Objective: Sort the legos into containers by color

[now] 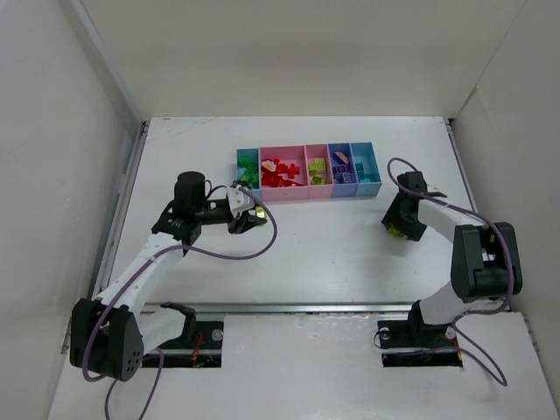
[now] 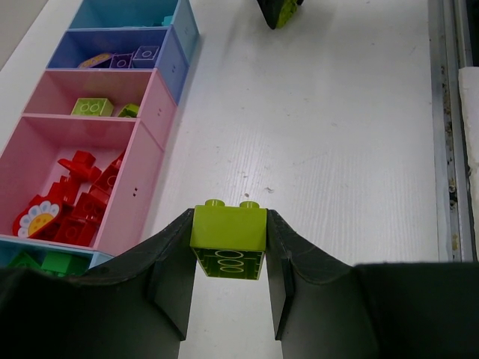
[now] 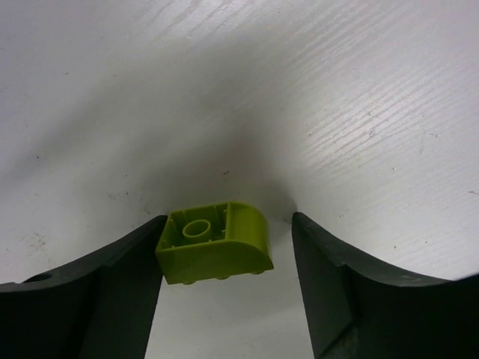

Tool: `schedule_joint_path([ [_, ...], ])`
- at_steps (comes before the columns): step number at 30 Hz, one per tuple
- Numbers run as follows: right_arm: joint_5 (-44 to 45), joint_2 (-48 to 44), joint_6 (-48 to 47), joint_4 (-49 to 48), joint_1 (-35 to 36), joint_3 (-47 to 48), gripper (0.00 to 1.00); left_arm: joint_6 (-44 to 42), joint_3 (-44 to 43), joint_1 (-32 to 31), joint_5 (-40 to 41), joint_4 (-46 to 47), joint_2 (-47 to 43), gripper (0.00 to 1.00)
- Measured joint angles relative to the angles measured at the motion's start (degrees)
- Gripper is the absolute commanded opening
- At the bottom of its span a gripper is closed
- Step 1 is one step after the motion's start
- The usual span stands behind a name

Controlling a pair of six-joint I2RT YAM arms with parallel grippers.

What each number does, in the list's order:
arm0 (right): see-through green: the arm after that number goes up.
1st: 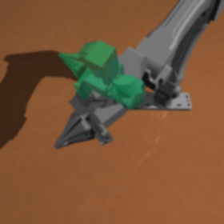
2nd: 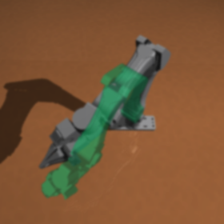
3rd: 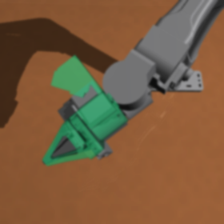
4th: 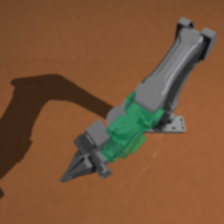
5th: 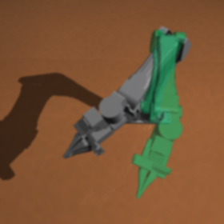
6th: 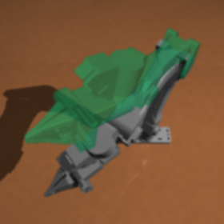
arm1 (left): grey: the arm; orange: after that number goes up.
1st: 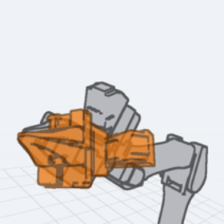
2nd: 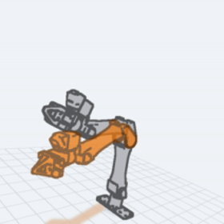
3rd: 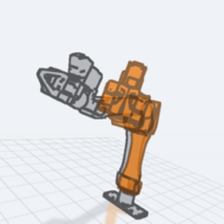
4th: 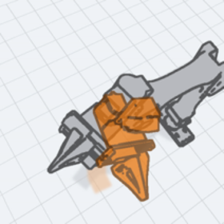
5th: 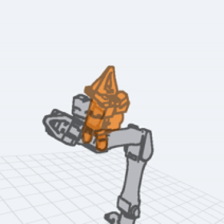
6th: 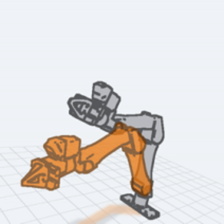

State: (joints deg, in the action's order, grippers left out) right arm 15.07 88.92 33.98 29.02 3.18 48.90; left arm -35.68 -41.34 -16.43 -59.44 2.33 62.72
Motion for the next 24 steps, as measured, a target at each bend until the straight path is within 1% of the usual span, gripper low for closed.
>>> schedule_joint_path([
  [1,0.0,0.0,-0.4,-0.2,0.1,0.0,0.63,0.0,0.1,0.0,0.0,0.2,0.0,0.00],
  [3,-0.1,0.0,-1.2,-0.5,0.3,-0.1,0.56,0.0,0.4,0.0,0.2,0.5,-0.1,0.00],
  [4,-0.1,0.0,-1.4,-0.7,0.3,-0.1,0.49,0.0,0.5,0.0,0.2,0.5,-0.2,0.00],
  [5,-0.1,0.0,-1.7,-0.7,0.4,-0.1,0.48,0.0,0.6,0.0,0.2,0.5,-0.3,0.00],
  [7,-0.2,0.0,-2.2,-1.0,0.6,-0.1,0.40,0.0,0.7,0.0,0.3,0.7,-0.6,0.00],
  [8,-0.2,0.0,-2.5,-1.0,0.6,-0.2,0.33,0.0,0.7,0.0,0.3,0.9,-0.7,0.00],
  [13,0.9,-1.6,-3.6,-0.2,2.3,-0.1,0.31,0.2,1.3,0.0,0.9,1.5,-0.9,0.00],
  [15,3.3,-4.5,-4.1,1.1,5.8,0.7,0.31,0.7,1.5,0.0,1.2,1.6,-0.9,0.00],
  [17,5.7,-8.5,-5.3,0.9,11.3,2.4,0.31,1.4,1.6,0.0,1.6,2.2,-0.9,0.00],
  [19,7.4,-12.0,-8.0,-2.1,18.3,5.3,0.33,2.7,1.7,0.0,2.4,3.4,-0.9,0.00],
  [21,6.6,-12.6,-11.0,-6.5,23.7,9.8,0.33,4.2,2.1,0.0,3.3,5.5,-0.9,0.00],
  [22,5.7,-11.4,-12.3,-8.4,25.2,12.6,0.33,4.9,2.4,0.0,3.7,6.0,-0.9,0.00],
  [24,3.6,-6.6,-14.6,-11.7,26.1,19.5,0.33,6.3,2.4,0.1,4.5,6.8,-0.9,0.00],
])
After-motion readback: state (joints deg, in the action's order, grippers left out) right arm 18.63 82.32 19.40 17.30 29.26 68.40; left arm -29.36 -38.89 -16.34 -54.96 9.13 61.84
